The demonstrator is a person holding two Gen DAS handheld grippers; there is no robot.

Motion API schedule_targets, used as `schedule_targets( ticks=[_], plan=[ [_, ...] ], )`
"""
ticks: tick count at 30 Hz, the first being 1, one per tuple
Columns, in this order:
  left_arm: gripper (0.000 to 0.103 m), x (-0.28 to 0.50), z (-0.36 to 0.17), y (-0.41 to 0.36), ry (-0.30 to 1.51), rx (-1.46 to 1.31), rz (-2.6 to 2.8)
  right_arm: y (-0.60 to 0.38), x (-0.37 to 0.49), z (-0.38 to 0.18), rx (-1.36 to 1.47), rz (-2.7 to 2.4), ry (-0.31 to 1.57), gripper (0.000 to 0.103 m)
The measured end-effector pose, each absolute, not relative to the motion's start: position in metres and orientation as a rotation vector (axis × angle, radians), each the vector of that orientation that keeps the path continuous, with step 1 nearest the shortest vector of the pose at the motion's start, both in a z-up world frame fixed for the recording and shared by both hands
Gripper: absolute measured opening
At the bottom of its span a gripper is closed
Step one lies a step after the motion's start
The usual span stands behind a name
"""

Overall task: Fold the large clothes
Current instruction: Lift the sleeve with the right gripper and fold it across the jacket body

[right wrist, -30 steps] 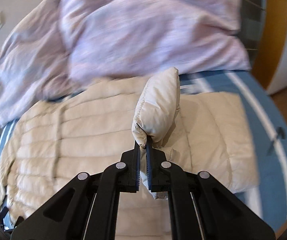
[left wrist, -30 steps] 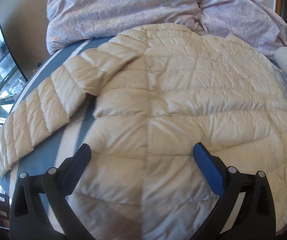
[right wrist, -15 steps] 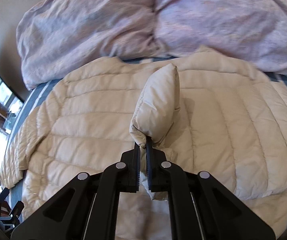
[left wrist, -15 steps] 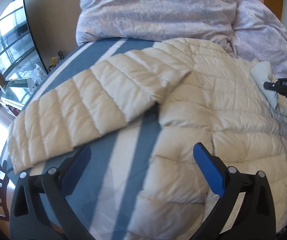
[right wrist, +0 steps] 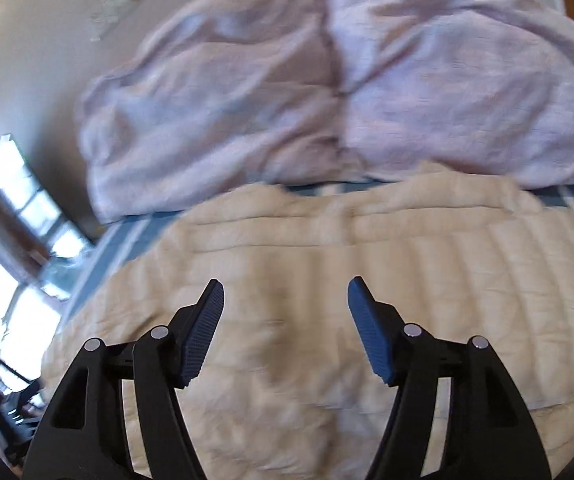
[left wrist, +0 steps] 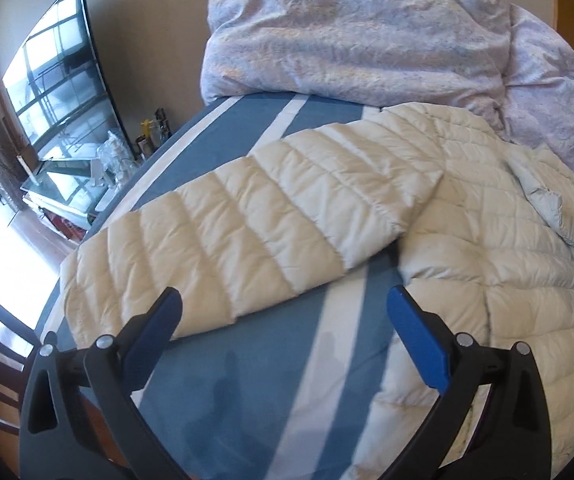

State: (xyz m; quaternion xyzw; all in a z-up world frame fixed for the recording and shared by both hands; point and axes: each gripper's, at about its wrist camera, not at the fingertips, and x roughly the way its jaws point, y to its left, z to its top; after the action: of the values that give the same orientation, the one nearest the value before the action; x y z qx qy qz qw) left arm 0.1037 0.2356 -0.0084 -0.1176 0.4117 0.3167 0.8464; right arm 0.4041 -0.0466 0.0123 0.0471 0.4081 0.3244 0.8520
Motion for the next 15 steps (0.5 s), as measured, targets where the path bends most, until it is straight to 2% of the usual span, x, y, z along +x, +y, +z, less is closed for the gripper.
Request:
schedule_targets(
  ticks=[9, 12, 15],
  plan=[
    [0.101, 0.093, -0.013, 0.252, 0.917, -0.305, 0.675, -0.012, 0.41, -0.043, -0.073, 0.559, 0.971, 0.066],
    [0.101, 0.086, -0.011, 0.256, 0.915, -0.301, 0.687, 0.005, 0.403, -0.051, -0.108, 0.556, 0.975, 0.077],
    [0.101, 0.078, -0.01, 0.265, 0.918, -0.292, 0.734, 0.02, 0.394, -0.059, -0.157, 0.545, 0.969, 0.079]
  ],
)
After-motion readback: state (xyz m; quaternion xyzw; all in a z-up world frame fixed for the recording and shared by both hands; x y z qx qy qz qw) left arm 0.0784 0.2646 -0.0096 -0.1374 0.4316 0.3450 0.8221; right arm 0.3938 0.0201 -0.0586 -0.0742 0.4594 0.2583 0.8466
